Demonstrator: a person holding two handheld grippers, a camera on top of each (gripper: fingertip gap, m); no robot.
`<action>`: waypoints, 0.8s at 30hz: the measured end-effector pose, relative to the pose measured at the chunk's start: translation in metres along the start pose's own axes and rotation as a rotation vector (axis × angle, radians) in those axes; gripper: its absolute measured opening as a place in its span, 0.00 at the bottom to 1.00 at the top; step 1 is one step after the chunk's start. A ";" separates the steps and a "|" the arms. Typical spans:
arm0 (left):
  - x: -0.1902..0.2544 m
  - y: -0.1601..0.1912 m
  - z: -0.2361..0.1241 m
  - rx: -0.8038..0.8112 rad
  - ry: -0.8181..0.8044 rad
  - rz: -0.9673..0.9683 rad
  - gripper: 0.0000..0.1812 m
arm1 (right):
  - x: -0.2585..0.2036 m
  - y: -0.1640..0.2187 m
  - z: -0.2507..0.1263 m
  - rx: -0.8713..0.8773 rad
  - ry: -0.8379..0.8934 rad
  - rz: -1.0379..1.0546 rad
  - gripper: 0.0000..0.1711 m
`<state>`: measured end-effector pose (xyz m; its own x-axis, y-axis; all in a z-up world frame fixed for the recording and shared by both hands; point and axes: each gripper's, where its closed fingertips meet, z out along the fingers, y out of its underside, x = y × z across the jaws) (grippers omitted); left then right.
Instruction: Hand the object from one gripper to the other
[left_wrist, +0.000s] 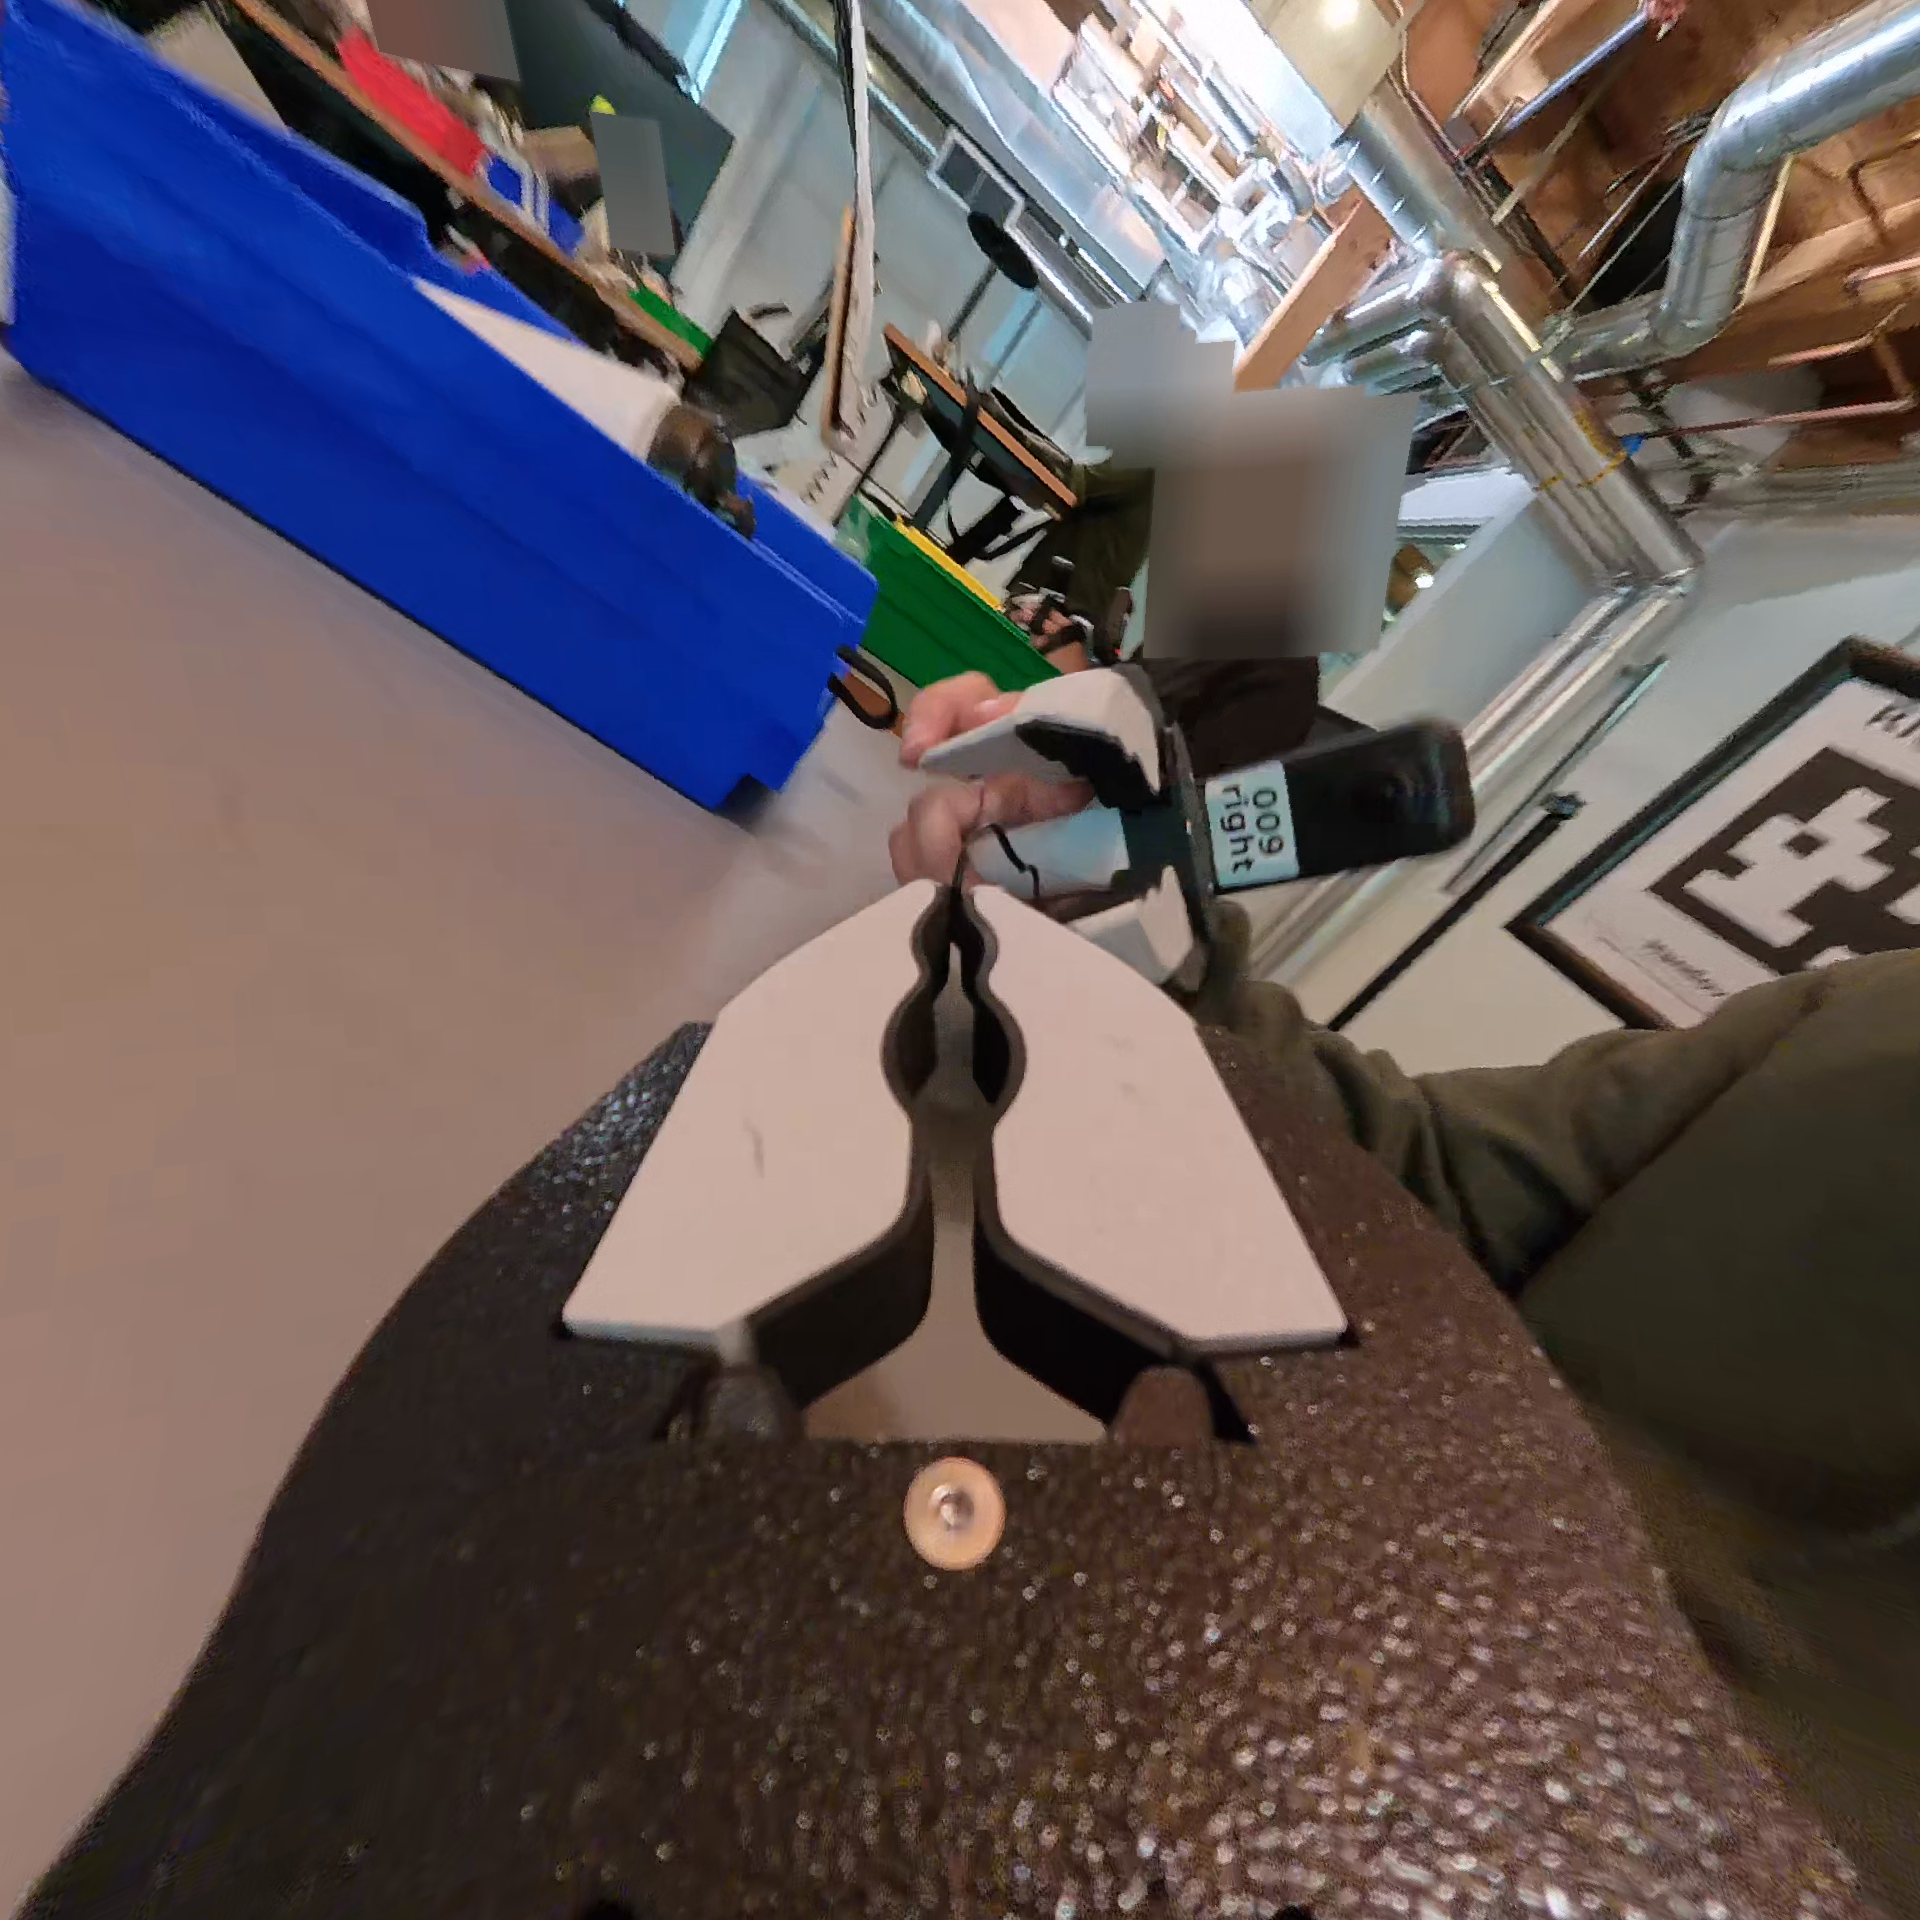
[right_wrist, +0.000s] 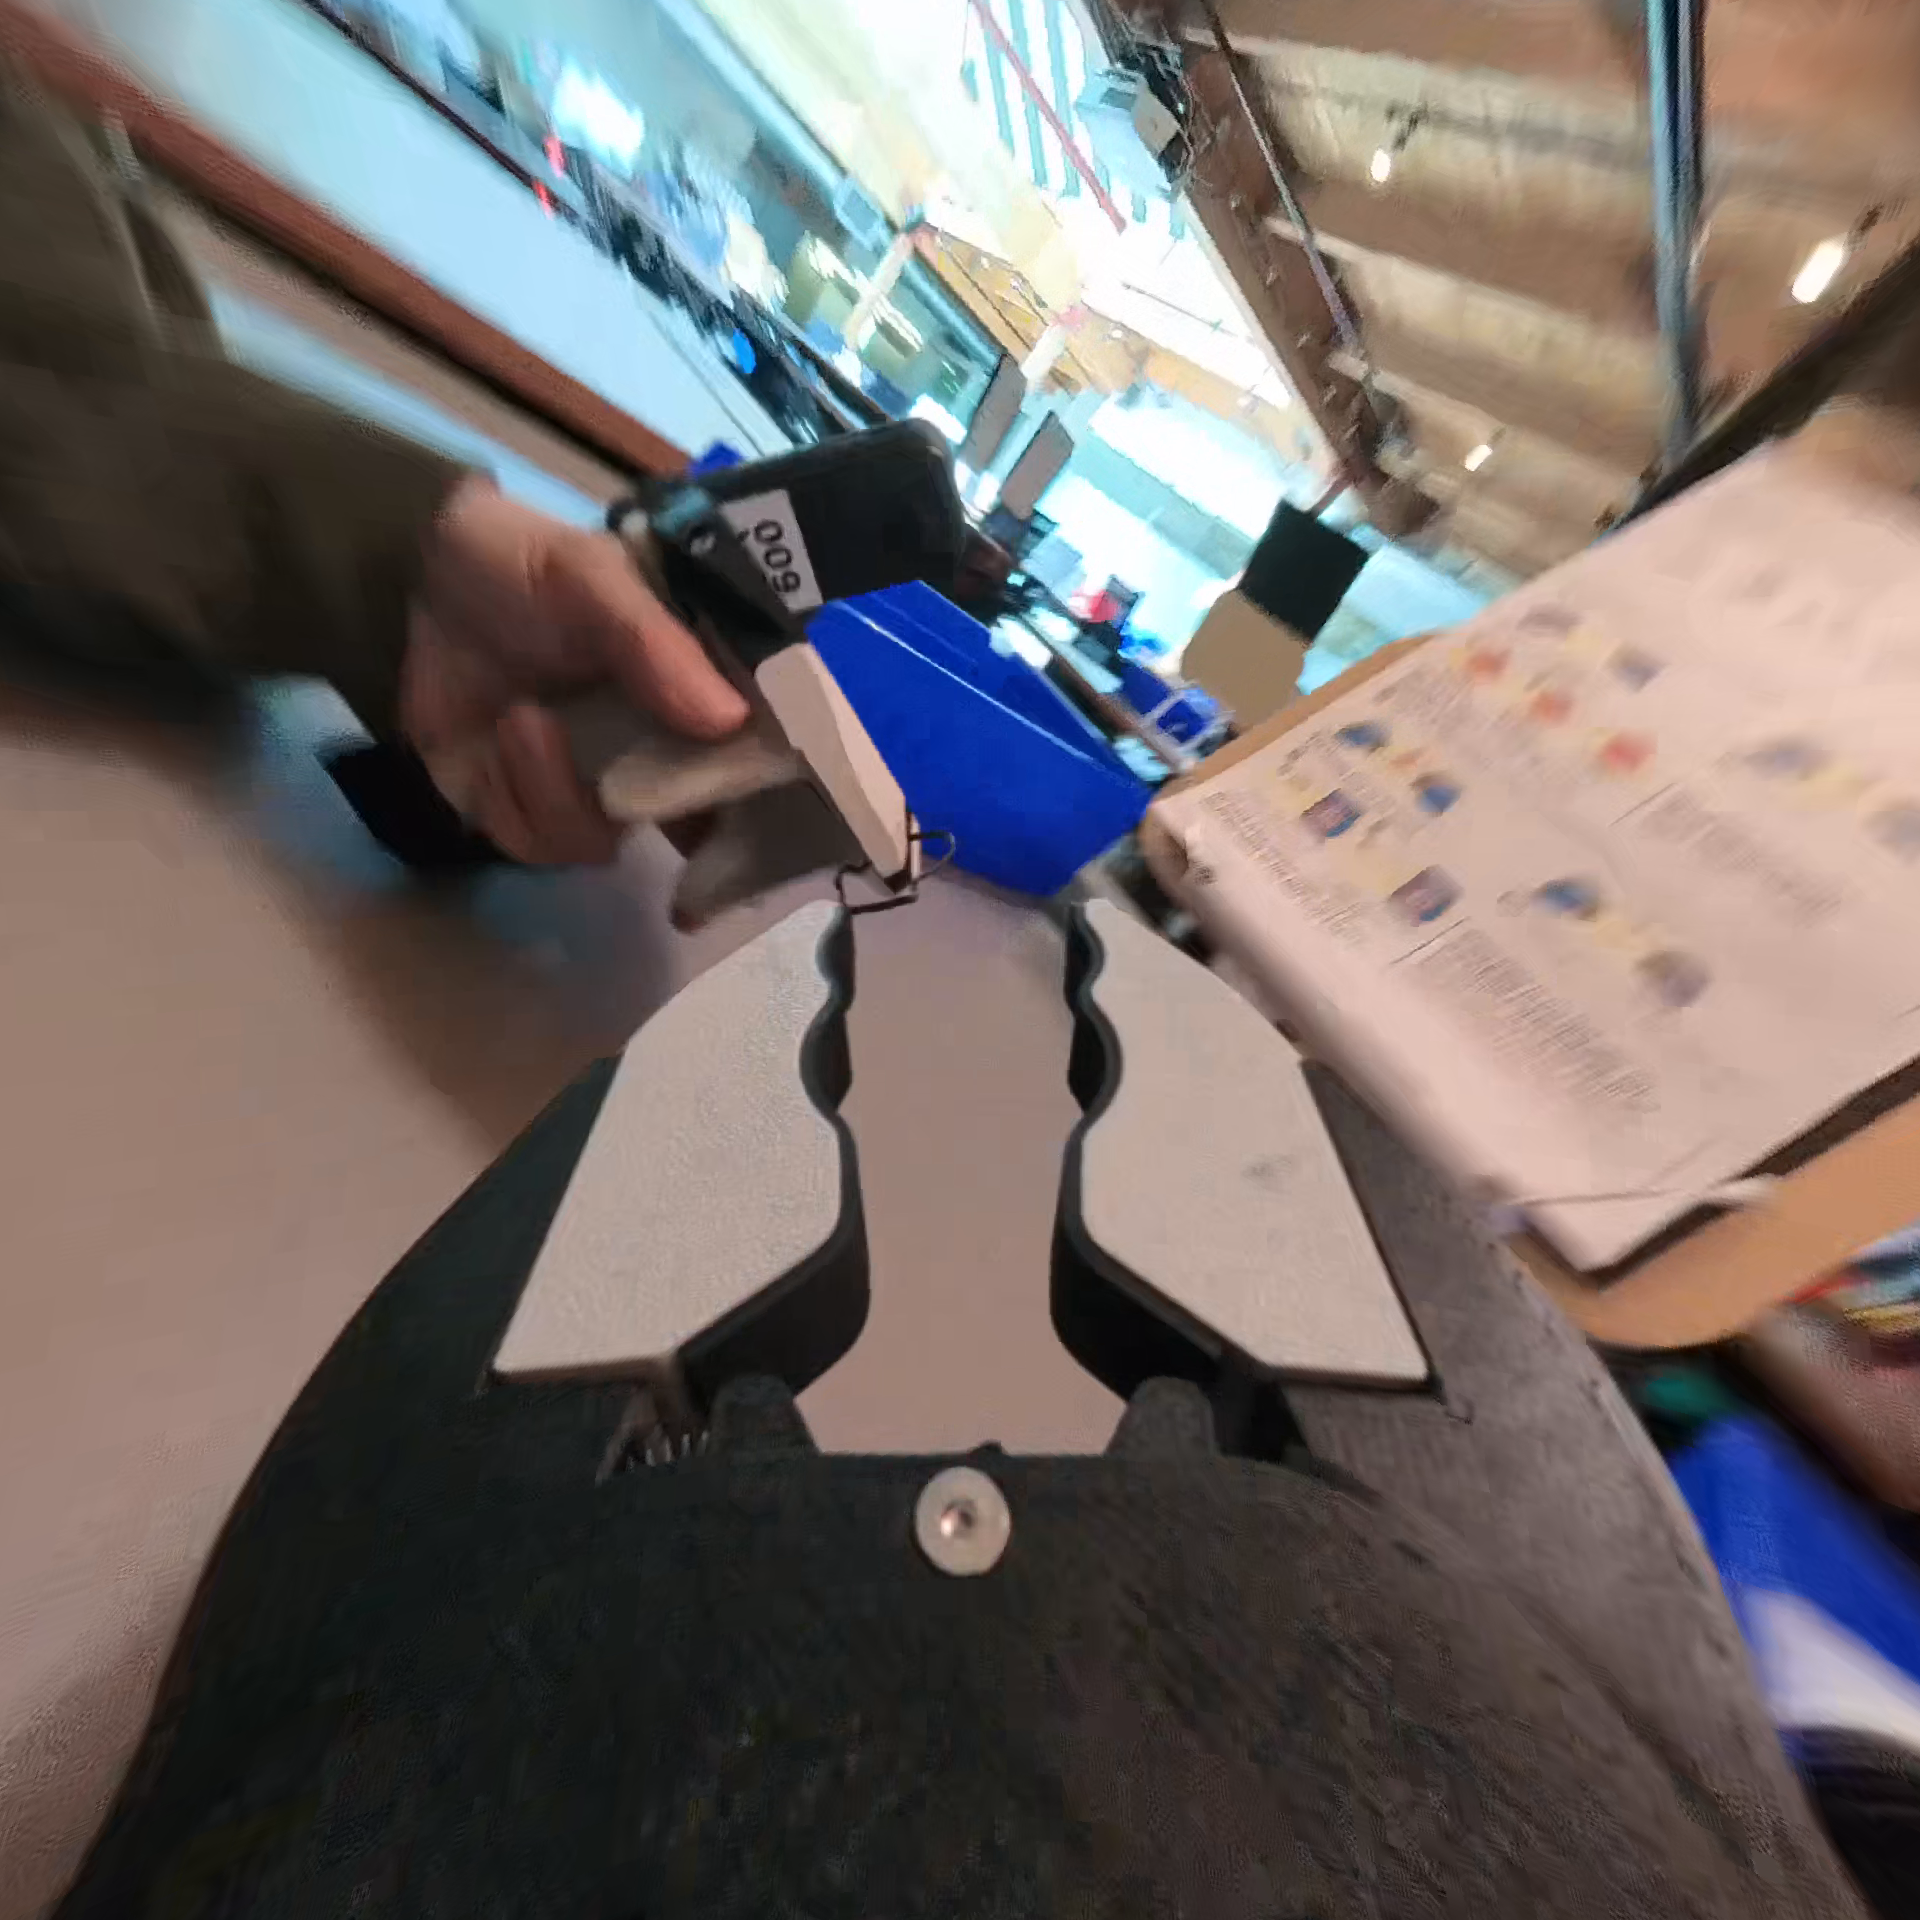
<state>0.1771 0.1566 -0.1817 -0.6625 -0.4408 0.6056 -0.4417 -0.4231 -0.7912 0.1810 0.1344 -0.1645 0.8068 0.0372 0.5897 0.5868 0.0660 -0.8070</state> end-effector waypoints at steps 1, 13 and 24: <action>-0.001 -0.003 -0.001 0.015 -0.023 0.052 0.00 | 0.001 -0.002 0.000 0.029 -0.033 0.139 0.24; 0.010 -0.010 0.003 0.031 -0.172 0.591 0.00 | -0.007 0.006 0.008 0.019 -0.154 0.580 0.08; 0.010 -0.008 0.005 0.020 -0.181 0.630 0.00 | -0.004 0.003 0.007 0.047 -0.139 0.588 0.09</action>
<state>0.1771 0.1515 -0.1686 -0.6779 -0.7344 0.0332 0.0103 -0.0546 -0.9985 0.1787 0.1412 -0.1688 0.9766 0.2101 0.0468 0.0396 0.0388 -0.9985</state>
